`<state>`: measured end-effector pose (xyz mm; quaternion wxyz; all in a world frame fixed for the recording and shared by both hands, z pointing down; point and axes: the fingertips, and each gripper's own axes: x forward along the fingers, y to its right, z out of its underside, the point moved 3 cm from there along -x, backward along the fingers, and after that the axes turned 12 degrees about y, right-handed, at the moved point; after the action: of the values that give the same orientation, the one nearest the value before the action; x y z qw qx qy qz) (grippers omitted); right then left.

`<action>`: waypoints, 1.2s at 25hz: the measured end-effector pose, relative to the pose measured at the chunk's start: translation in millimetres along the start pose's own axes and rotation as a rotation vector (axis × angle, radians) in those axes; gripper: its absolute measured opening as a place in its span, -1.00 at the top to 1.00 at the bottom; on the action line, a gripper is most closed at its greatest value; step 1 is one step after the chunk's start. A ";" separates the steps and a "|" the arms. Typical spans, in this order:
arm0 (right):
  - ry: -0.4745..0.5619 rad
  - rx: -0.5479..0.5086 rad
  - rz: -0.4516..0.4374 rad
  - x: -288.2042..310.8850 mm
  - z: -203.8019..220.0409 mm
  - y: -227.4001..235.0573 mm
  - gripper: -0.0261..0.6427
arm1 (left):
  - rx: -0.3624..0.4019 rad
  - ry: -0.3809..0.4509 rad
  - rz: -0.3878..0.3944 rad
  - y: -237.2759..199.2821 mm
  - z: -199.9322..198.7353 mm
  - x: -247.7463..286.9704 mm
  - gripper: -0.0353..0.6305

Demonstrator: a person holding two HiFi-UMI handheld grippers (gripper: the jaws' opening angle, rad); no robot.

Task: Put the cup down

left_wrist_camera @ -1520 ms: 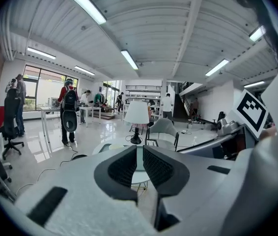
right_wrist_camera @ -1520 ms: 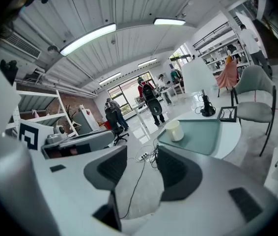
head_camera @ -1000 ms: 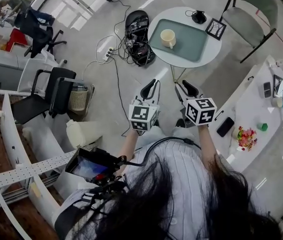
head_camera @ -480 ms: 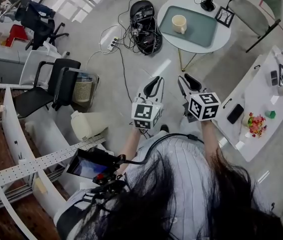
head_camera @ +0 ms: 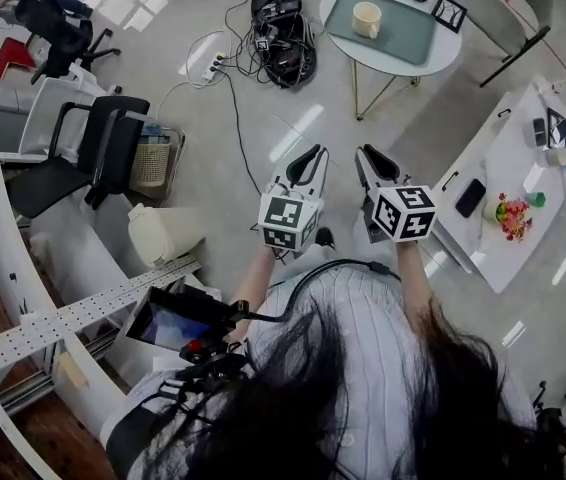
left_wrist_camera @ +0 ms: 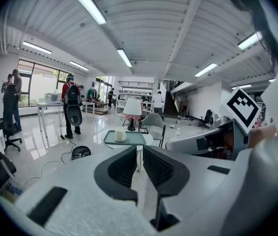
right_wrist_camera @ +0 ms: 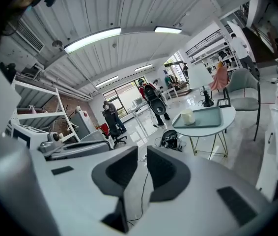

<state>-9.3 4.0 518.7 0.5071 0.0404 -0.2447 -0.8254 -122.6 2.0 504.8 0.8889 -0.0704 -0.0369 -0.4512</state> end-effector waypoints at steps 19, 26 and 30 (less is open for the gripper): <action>0.019 -0.063 0.039 -57.9 35.8 -62.2 0.76 | -0.003 0.044 0.069 21.8 14.7 -71.6 0.75; 0.016 -0.094 0.031 -63.7 41.3 -76.4 0.76 | 0.010 0.047 0.089 25.7 16.4 -84.5 0.75; 0.016 -0.107 0.022 -64.5 40.1 -83.7 0.77 | 0.015 0.066 0.088 25.9 11.3 -88.1 0.75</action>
<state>-59.3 104.4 504.9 0.5196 0.0169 -0.1967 -0.8313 -153.7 89.2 502.2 0.9090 -0.0503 -0.0077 -0.4137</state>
